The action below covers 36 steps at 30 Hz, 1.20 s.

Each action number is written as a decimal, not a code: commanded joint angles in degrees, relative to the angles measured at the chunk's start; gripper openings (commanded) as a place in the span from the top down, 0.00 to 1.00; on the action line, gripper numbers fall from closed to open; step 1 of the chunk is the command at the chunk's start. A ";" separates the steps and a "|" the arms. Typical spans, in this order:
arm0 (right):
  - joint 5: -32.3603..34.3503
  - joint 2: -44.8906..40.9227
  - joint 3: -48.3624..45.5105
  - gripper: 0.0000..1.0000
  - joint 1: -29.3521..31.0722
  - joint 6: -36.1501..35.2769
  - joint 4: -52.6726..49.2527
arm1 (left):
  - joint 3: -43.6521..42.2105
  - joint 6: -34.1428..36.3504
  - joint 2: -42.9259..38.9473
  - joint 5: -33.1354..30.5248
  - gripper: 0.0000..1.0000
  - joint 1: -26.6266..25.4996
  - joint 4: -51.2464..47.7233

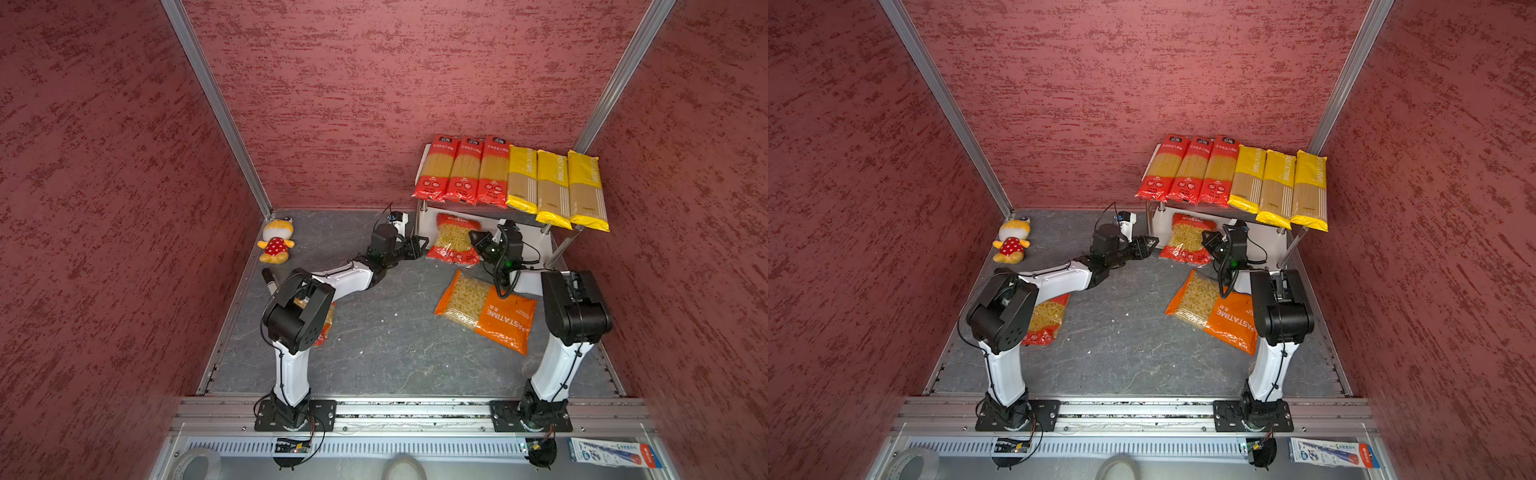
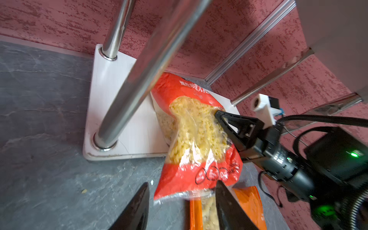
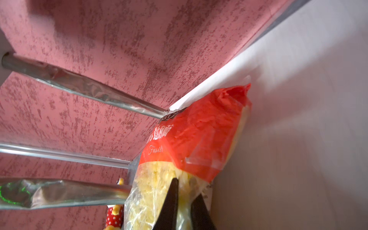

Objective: Place and organize the pasta boxes and bags onto the shelf
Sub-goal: 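Push the fusilli bag onto the lower shelf with the right gripper while the left withdraws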

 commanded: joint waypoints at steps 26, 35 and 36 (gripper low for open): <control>-1.57 11.50 21.62 0.77 4.36 -4.34 -16.38 | -31.61 2.85 -42.74 -9.19 0.45 1.92 -13.53; -0.08 1.66 16.78 0.34 4.06 -6.13 -24.51 | -31.88 7.04 -49.90 -12.48 0.41 3.72 -27.10; -0.24 0.26 15.72 0.31 4.05 -6.35 -25.07 | -32.30 6.83 -50.71 -12.26 0.40 4.24 -27.25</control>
